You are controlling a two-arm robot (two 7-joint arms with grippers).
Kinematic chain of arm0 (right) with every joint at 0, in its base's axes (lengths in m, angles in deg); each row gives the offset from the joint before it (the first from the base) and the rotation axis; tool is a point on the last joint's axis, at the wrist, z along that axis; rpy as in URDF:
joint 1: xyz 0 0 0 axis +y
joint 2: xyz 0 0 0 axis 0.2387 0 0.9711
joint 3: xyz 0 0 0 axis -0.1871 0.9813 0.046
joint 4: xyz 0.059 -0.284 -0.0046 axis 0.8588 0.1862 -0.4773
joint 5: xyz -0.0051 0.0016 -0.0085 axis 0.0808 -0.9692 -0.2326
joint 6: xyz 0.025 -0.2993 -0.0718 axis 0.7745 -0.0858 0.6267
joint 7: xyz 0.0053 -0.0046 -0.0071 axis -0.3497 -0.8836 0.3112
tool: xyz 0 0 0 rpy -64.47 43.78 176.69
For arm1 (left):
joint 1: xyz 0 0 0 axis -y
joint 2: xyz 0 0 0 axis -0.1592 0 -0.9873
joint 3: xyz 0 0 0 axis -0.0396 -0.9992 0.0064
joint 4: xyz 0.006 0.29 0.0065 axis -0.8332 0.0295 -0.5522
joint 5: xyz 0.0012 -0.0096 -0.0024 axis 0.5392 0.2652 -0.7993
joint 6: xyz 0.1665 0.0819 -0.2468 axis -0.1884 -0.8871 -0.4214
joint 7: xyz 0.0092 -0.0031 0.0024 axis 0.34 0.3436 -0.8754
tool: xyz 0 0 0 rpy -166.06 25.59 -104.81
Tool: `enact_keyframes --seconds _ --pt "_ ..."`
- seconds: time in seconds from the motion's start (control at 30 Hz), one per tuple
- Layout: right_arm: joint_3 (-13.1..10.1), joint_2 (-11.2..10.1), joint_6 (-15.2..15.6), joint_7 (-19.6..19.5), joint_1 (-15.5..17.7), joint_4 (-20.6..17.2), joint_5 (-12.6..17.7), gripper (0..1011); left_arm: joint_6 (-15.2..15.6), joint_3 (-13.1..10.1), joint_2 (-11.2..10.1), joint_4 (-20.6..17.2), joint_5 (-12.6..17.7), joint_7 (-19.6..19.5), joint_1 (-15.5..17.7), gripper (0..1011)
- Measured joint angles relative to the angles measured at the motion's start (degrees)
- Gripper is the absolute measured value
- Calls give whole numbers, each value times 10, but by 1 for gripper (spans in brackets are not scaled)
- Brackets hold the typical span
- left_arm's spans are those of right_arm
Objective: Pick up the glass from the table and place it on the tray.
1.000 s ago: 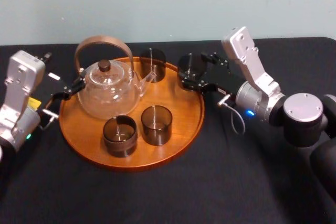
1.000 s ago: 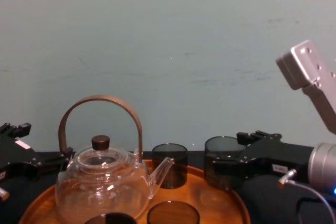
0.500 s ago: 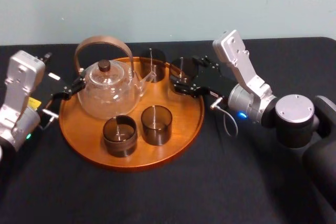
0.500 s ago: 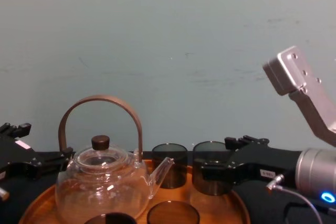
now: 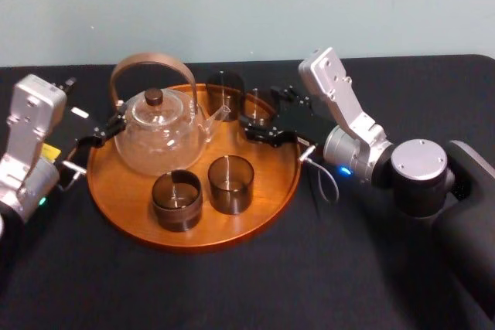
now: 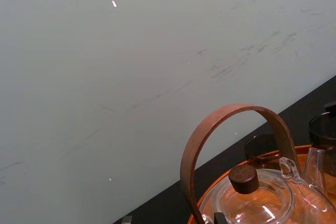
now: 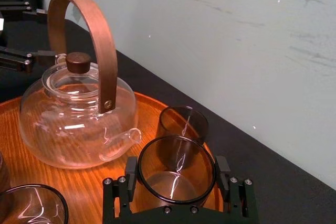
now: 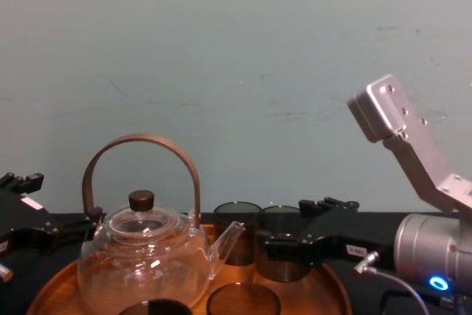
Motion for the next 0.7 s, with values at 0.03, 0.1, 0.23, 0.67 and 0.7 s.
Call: enact_keyframes --seconds 0.03,0.1,0.23,0.67,0.7 --pt "1 1 -1 0 -1 2 -1 913 0 0 0 0 0 0 0 1010" --pt "3 3 -2 0 -3 5 -2 913 0 0 0 0 0 0 0 1010" --pt "6 6 -5 1 -6 12 -3 913 0 0 0 0 0 0 0 1010" --pt "13 13 -11 0 -10 32 -9 913 0 0 0 0 0 0 0 1010" --pt "13 14 -11 0 -10 32 -9 913 0 0 0 0 0 0 0 1010"
